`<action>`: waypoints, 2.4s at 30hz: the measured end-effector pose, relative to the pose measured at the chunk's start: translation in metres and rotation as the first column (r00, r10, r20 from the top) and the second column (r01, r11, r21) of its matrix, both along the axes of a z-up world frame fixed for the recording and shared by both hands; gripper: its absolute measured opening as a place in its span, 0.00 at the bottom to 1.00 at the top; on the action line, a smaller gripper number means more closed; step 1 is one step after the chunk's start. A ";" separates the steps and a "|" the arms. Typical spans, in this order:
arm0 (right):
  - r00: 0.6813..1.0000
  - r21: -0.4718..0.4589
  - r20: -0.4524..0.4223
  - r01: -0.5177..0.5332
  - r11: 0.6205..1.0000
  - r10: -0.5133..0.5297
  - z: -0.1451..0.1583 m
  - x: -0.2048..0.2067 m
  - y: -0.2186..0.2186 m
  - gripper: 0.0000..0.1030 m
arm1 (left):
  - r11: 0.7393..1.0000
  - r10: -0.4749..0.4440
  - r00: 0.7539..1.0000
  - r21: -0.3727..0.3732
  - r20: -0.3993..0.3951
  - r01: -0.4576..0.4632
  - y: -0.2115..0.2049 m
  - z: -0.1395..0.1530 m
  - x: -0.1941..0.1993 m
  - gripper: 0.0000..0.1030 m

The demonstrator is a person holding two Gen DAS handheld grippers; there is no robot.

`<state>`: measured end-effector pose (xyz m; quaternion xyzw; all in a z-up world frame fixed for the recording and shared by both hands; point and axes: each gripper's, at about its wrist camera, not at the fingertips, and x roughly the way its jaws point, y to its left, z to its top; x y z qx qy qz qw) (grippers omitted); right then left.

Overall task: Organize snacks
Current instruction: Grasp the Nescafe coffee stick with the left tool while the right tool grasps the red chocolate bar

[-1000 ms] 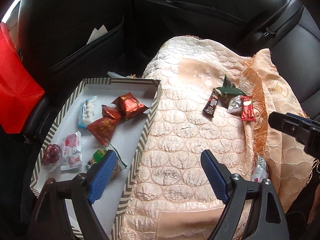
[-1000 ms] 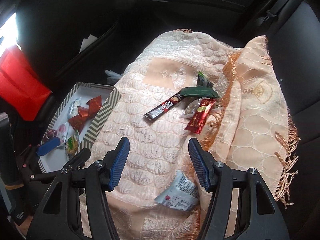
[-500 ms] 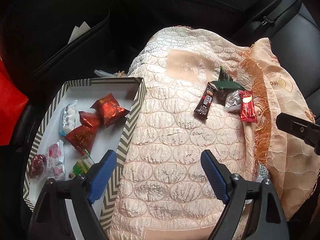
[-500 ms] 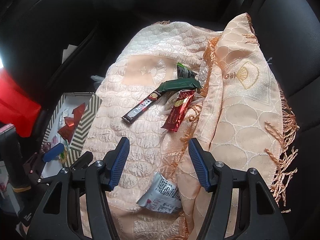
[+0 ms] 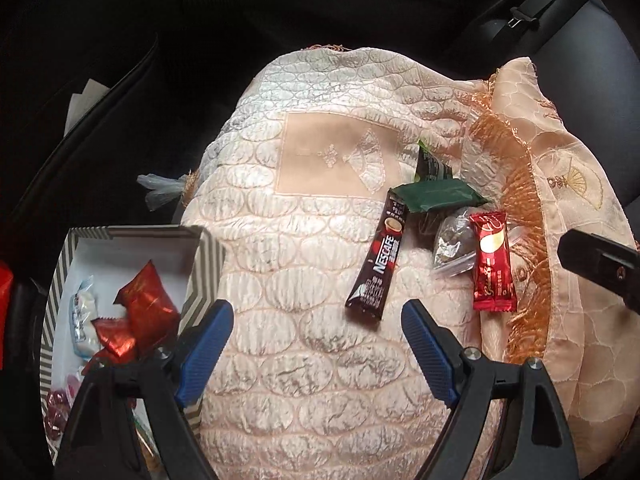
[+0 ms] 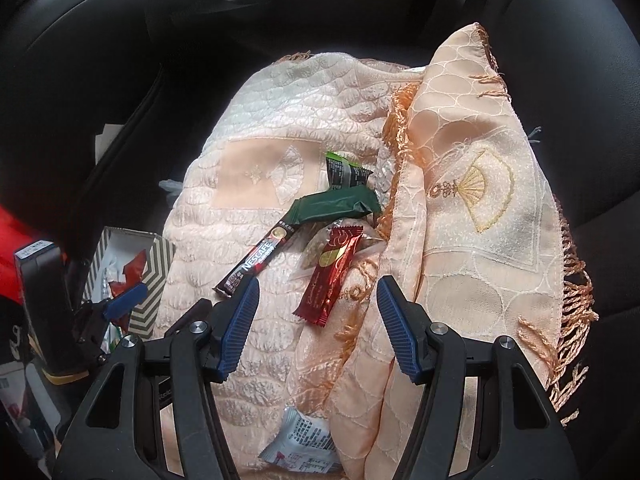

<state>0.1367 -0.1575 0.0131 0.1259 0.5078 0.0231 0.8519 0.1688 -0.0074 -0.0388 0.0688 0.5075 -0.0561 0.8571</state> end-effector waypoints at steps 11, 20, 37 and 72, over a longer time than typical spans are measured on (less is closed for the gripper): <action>0.999 0.060 -0.023 0.041 0.997 -0.039 -0.015 0.003 -0.020 0.60 | 0.994 -0.109 0.991 -0.007 -0.072 0.109 -0.038 -0.029 0.044 0.85; 0.999 0.079 -0.019 0.052 0.996 -0.050 -0.015 0.005 -0.024 0.60 | 0.986 -0.162 0.974 0.006 -0.157 0.165 -0.056 -0.050 0.062 0.85; 0.996 -0.116 -0.082 0.010 0.993 -0.019 -0.031 0.030 0.003 0.60 | 0.997 -0.080 0.993 -0.005 -0.083 0.080 -0.014 -0.020 0.056 0.09; 0.979 -0.083 -0.048 -0.204 0.976 0.200 -0.020 -0.020 0.082 0.24 | 0.996 0.070 0.997 -0.061 -0.016 -0.070 0.075 0.021 -0.053 0.09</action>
